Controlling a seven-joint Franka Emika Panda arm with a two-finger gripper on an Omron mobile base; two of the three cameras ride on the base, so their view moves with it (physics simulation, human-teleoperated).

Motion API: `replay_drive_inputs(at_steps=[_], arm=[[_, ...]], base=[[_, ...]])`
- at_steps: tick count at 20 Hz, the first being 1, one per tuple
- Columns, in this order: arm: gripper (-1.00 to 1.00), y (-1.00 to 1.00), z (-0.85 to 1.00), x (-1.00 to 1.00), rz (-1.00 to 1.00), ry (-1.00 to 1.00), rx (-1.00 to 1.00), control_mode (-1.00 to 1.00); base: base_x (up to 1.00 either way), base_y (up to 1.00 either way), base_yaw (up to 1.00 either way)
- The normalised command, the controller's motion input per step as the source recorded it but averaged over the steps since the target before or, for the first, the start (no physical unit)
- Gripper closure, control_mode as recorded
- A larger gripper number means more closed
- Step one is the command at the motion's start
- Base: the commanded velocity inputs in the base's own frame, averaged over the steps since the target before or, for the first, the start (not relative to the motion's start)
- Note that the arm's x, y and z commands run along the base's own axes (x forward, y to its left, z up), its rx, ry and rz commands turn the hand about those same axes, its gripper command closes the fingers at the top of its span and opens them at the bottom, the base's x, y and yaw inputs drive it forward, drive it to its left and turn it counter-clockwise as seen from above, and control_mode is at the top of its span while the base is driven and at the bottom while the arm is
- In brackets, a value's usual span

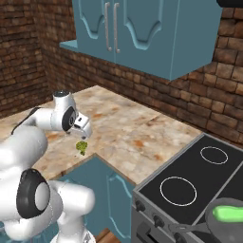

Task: Put the corn and broccoli in the pan. Then turn on the front center burner and set the heat to medium.

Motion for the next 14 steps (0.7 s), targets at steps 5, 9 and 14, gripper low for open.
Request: replay_drive_inputs(at_steps=[5, 9, 14], arm=[[-1.0, 0.0, -0.7, 0.32, 0.12, 0.0, 0.04, -1.0], [-1.0, 0.0, -0.67, 0.33, 0.17, 0.0, 0.03, -1.0], [-1.0, 0.0, -0.15, 0.0, 0.13, 0.0, 0.0, -1.0]], base=[[0.0, 0.0, 0.0], [0.0, 0.0, 0.0], [0.0, 0.0, 0.0]])
